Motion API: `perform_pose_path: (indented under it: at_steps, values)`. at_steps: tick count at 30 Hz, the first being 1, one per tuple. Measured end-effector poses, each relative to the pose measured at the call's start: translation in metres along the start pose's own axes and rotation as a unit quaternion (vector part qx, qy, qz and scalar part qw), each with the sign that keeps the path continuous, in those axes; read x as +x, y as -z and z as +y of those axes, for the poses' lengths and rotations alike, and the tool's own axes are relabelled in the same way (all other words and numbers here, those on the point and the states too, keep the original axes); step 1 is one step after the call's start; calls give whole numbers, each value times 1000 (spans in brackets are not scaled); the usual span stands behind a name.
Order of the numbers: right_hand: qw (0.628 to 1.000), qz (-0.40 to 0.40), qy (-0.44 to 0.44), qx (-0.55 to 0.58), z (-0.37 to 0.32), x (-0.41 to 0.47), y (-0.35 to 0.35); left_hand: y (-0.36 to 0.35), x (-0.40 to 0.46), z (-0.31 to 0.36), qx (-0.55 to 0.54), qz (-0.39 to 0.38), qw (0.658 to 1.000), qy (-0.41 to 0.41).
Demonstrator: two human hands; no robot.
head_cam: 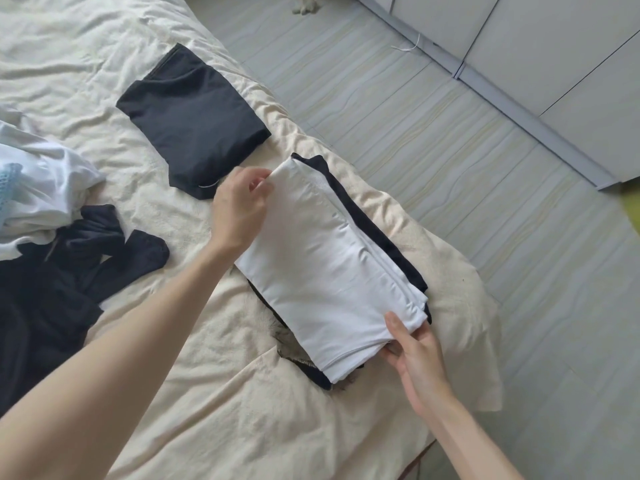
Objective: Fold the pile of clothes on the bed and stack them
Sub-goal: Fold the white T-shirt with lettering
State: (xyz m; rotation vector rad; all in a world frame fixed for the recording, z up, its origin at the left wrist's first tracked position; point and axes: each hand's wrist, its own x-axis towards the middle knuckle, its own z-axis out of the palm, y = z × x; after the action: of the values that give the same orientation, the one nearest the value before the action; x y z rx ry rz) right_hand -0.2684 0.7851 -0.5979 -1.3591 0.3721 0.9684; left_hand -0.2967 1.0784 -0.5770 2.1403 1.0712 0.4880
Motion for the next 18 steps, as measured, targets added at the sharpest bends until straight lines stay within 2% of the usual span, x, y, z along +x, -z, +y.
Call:
perform_pose_path:
  at_steps: [3,5,7,8,9,10,12,13,15,18]
  values:
    - [1000,6,5,11,-5,6,1,-7,12,12,-5,5,1000,-11]
    - [999,43,16,-26,-6,9,-1,-18,12,14,27,-24,999,-4]
    - [984,113,55,-129,-6,9,-3,-29,0,9,92,-81,992,-3]
    - [959,157,97,-213,-6,8,-3,-33,-10,4,131,-109,985,-13]
    - [916,193,167,-310,-7,7,-3,-36,-21,-2,174,-131,975,-34]
    - [851,210,260,-405,-8,7,-3,-37,-31,-8,217,-146,963,-67]
    - [699,170,428,-547,-9,9,-8,-40,-48,-17,279,-169,934,-144]
    - [642,128,478,-586,-9,13,-13,-42,-53,-20,294,-186,922,-169]
    - [579,40,502,-640,-7,23,-23,-47,-53,-21,306,-224,909,-171]
    - [537,-42,397,-743,-3,43,-28,-57,-40,-25,339,-280,889,-129]
